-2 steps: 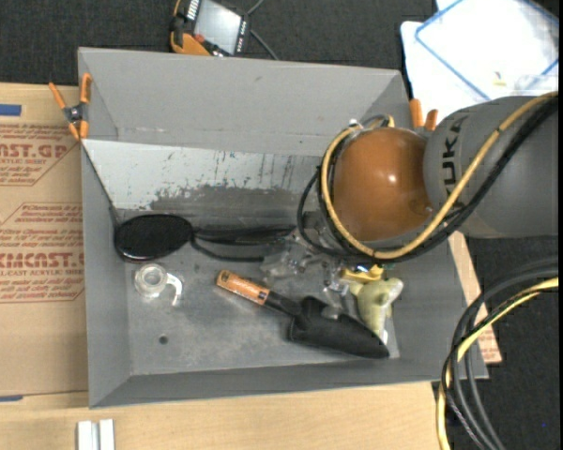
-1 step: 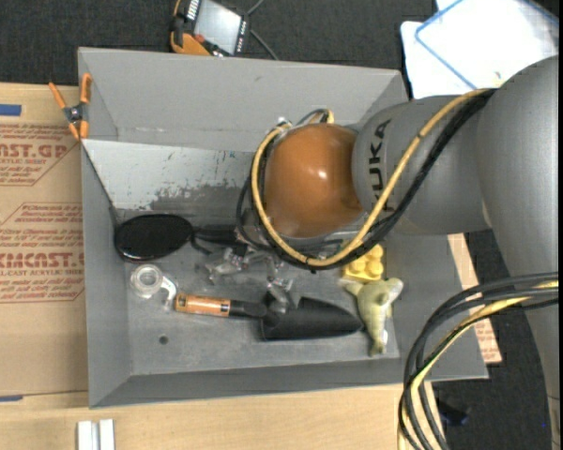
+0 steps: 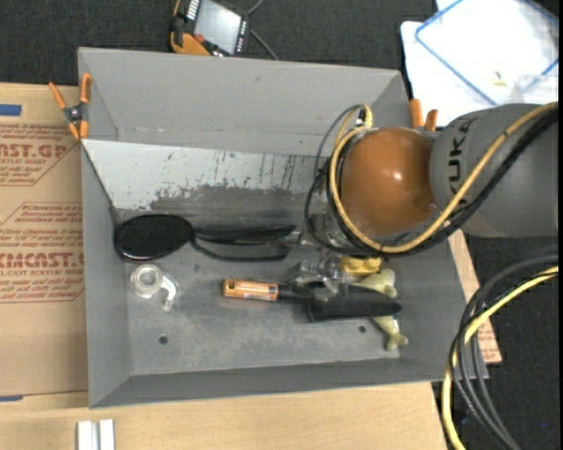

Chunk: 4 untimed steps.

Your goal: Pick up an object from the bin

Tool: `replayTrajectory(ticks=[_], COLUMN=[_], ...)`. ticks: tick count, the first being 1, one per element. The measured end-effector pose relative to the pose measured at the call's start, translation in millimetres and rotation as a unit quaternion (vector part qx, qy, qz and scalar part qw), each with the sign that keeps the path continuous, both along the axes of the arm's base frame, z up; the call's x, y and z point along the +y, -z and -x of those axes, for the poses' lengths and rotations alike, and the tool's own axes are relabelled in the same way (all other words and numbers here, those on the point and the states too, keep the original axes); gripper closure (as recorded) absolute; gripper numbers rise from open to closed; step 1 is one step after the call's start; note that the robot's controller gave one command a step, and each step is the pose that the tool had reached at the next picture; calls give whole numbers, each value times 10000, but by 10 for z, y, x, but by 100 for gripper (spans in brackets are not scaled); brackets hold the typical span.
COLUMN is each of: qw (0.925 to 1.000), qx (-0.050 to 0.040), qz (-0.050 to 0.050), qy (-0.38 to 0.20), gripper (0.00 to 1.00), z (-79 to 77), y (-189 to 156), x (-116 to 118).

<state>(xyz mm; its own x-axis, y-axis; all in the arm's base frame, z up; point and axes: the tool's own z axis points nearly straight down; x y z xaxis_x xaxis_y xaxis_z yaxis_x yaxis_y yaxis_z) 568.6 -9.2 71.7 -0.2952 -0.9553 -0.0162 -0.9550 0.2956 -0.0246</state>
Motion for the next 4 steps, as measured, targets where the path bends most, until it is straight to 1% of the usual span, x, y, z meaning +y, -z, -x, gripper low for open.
replayTrajectory(ticks=[1, 2, 3, 4], qw=[10000, 9997, 9995, 9996], qx=[0, -14, -10, -41], qz=[-4, -35, -67, -67], qy=[-2, 241, 296, 261], gripper=[100, 100, 100, 100], z=[0, -88, 119, 103], y=[0, -3, -42, -402], x=[3, -315, -465, -414])
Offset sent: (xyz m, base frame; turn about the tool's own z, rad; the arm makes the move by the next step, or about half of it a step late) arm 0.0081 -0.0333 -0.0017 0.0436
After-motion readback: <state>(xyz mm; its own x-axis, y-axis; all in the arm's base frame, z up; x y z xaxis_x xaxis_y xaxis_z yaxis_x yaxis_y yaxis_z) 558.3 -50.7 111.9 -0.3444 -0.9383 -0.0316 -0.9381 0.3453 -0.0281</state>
